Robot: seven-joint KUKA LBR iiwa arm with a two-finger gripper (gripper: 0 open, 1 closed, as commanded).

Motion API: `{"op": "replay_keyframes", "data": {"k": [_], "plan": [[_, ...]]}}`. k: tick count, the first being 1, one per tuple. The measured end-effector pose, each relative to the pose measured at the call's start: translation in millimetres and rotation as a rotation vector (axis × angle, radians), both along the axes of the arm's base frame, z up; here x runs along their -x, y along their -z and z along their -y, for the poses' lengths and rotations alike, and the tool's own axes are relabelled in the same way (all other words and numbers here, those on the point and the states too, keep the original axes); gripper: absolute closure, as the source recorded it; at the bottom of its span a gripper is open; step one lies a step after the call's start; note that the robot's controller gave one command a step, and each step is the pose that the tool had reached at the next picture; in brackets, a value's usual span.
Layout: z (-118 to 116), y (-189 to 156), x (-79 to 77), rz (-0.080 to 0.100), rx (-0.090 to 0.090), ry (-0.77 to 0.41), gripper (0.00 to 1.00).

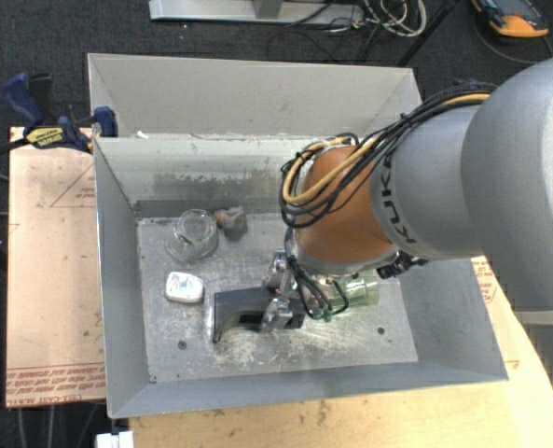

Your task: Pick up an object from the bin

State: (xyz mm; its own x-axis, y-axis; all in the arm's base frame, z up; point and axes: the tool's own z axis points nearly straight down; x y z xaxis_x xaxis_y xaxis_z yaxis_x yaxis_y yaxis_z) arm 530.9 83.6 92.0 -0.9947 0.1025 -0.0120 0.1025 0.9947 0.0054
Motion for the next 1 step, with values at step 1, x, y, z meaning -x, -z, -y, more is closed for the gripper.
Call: {"op": "replay_keyframes", "data": {"k": [1], "plan": [[1.1,-16.1,4.1,-0.021,0.004,0.000,1.00]]}}
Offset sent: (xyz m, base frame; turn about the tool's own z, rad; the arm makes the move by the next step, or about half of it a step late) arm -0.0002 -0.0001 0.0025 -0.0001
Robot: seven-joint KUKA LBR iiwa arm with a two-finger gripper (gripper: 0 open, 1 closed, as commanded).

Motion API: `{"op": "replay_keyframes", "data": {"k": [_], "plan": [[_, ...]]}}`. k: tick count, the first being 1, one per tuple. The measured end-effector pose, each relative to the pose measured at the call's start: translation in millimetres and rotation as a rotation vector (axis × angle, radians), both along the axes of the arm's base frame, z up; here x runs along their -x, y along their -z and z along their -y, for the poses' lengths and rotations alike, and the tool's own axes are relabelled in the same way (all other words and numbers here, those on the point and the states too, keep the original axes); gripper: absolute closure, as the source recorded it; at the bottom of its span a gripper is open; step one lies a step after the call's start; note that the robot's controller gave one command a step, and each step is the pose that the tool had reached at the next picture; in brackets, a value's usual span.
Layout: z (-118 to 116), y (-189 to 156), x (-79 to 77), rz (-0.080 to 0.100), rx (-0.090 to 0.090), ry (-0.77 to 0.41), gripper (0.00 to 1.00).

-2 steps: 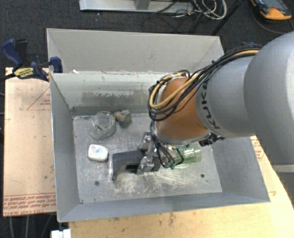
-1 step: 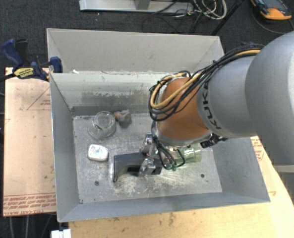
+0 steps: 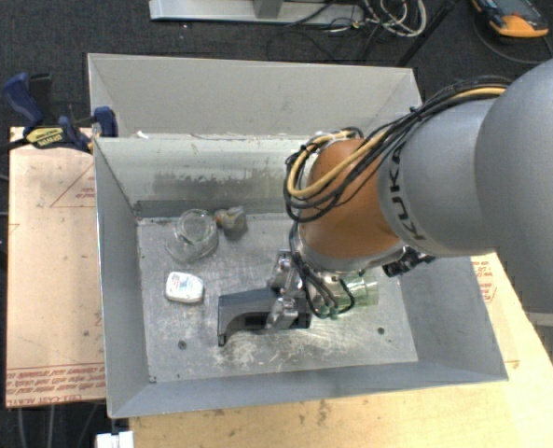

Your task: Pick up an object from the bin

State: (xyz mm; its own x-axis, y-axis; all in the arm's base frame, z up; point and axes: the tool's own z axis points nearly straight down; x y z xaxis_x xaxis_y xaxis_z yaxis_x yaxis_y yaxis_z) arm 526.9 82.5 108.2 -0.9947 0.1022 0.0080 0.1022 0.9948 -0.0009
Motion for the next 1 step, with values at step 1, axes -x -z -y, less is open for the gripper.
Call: {"op": "replay_keyframes", "data": {"k": [1], "plan": [[-0.1,-16.5,-1.6,0.004,0.000,0.000,1.00]]}}
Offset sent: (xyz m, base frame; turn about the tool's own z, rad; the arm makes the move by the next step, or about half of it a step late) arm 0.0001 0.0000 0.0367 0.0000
